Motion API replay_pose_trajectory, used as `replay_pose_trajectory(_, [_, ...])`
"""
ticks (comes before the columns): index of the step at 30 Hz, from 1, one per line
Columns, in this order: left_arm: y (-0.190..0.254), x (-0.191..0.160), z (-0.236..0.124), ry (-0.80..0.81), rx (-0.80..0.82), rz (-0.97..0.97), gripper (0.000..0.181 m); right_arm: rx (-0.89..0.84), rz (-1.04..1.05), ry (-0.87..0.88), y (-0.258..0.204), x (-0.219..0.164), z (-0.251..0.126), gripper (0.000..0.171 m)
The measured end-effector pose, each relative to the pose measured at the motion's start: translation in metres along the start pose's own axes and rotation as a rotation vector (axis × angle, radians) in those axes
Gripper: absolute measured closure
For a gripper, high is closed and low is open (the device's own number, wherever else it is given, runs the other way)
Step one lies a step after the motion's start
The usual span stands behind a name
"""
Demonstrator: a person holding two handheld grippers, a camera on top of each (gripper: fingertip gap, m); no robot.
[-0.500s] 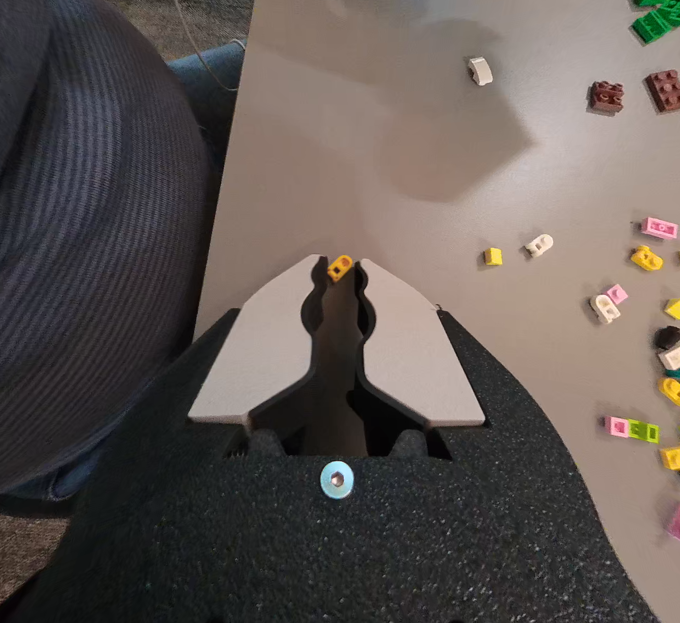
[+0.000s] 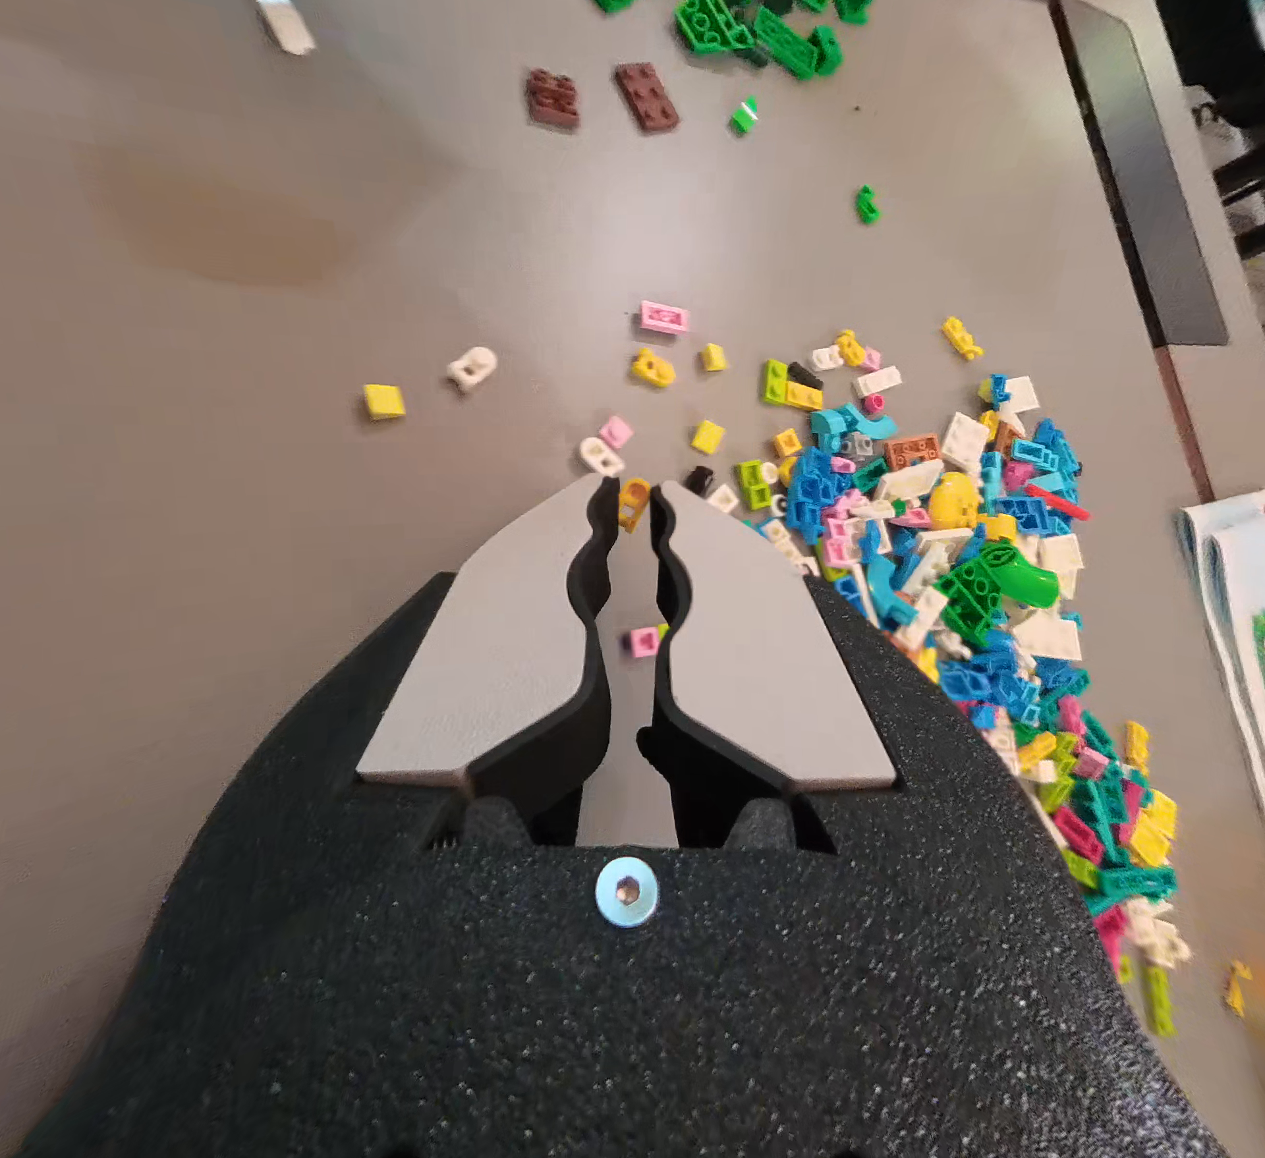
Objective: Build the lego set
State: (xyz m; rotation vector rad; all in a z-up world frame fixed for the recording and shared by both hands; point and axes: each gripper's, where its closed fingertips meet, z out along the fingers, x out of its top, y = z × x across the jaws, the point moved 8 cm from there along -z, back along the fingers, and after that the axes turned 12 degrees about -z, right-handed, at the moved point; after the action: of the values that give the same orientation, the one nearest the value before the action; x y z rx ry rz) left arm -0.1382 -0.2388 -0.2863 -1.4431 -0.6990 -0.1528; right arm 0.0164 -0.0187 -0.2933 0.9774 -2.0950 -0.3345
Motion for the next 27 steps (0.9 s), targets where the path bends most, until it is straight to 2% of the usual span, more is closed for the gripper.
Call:
replay_pose_trajectory(4, [0.003, 0.0, 0.001, 0.0, -0.032, 0.0, 0.173, 0.059, 0.034, -0.016, 0.007, -0.006, 0.012, 0.161])
replay_pose_trajectory(8, [0.004, -0.001, 0.003, 0.0, -0.07, -0.026, 0.173, 0.022, 0.062, 0.077, 0.01, -0.006, 0.009, 0.153])
replay_pose_trajectory(15, [0.0, -0.005, 0.003, 0.006, -0.126, -0.14, 0.173, -0.272, 0.222, 0.292, 0.044, 0.012, -0.016, 0.143])
replay_pose_trajectory(18, [0.0, -0.005, 0.002, 0.021, -0.175, -0.188, 0.173, -0.446, 0.268, 0.37, 0.048, 0.017, -0.022, 0.131])
replay_pose_trajectory(23, [-0.003, -0.006, 0.001, 0.055, -0.247, -0.319, 0.173, -0.656, 0.169, 0.24, 0.046, 0.015, -0.026, 0.131])
replay_pose_trajectory(27, [-0.01, -0.007, -0.003, 0.12, -0.259, -0.415, 0.173, -0.693, 0.139, 0.169, 0.042, 0.016, -0.024, 0.14])
